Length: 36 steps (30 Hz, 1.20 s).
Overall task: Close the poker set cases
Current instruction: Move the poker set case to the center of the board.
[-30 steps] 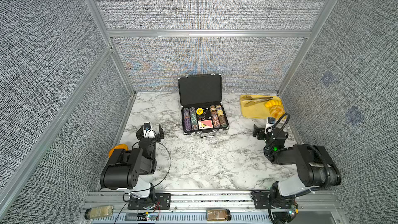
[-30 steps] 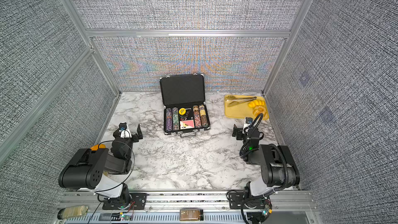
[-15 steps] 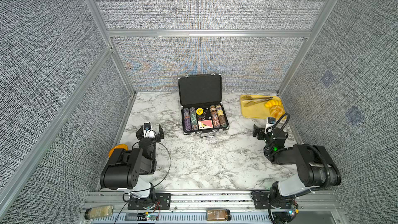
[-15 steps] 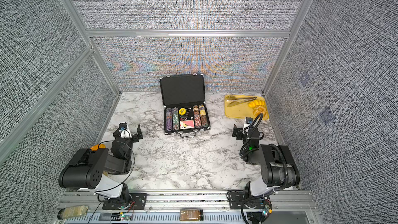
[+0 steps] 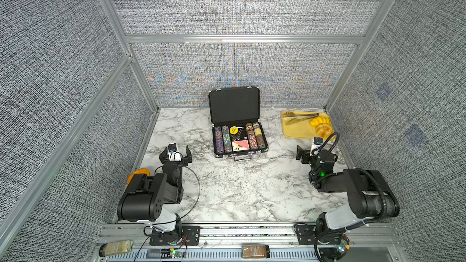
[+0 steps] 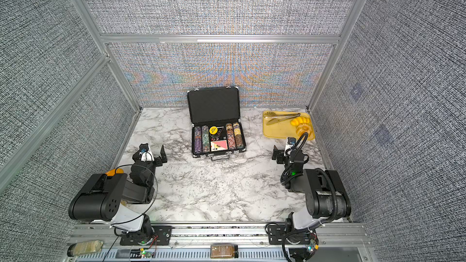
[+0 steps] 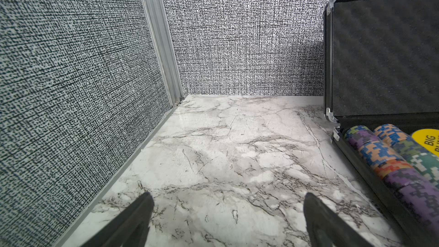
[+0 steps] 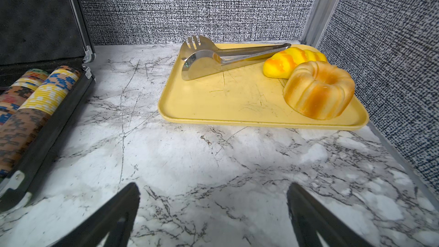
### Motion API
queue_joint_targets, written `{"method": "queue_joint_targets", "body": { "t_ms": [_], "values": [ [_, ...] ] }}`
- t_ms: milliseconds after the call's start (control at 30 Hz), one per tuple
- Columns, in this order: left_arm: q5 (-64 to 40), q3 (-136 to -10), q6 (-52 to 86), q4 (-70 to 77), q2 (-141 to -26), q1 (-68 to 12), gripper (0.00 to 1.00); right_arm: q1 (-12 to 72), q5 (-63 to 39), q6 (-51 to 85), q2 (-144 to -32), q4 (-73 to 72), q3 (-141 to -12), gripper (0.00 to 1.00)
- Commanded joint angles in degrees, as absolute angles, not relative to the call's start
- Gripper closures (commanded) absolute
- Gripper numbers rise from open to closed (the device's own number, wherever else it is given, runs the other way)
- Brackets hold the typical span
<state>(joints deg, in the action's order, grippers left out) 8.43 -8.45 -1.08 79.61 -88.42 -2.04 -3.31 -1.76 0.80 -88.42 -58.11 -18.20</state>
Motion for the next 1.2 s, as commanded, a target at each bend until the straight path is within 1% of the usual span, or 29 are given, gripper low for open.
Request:
{"method": "queue_joint_targets", "body": {
  "t_ms": [0, 100, 167, 267, 400, 533, 633, 900, 1033, 1167],
  "values": [
    [7.2, -8.5, -1.5, 78.8, -85.9, -2.1, 0.01, -3.2, -2.0, 1.0, -85.1, -53.1, -20.5, 0.01],
    [8.7, -11.7, -2.0, 65.8, -77.8, -2.7, 0.01, -3.1, -0.2, 1.5, -80.2, -39.4, -26.0, 0.01],
    [6.5, -15.8, -2.1, 54.2, -72.1, -2.9, 0.01, -2.6, 1.5, 4.4, -78.5, -29.7, -30.1, 0.01],
    [3.4, -22.1, 1.1, 40.2, -67.3, -2.9, 0.01, -1.1, 0.5, 7.7, -77.8, -18.6, -36.4, 0.01],
    [0.1, -30.2, 9.9, 23.6, -65.4, -3.0, 0.01, 4.4, 1.5, 7.6, -78.9, -6.5, -44.4, 0.01],
    [-6.8, -34.9, 18.8, 12.5, -68.6, -4.3, 0.01, 9.4, 0.4, 8.5, -81.3, 2.3, -51.4, 0.01],
    [-8.7, -36.4, 21.3, 8.6, -71.4, -7.4, 0.01, 12.1, -0.5, 10.0, -83.1, 7.3, -56.4, 0.01],
    [-12.3, -40.0, 25.5, 5.3, -80.6, -14.2, 0.02, 14.6, -9.7, 13.4, -91.7, 22.3, -68.7, 0.01],
    [-14.4, -44.3, 25.2, 1.7, -86.2, -15.3, 0.10, 15.5, -12.6, 13.7, -96.4, 27.1, -73.1, 0.01],
    [-15.6, -48.6, 24.8, -1.8, -90.5, -15.7, 0.18, 16.4, -13.3, 14.3, -99.1, 29.8, -75.5, 0.01]
  ]
}}
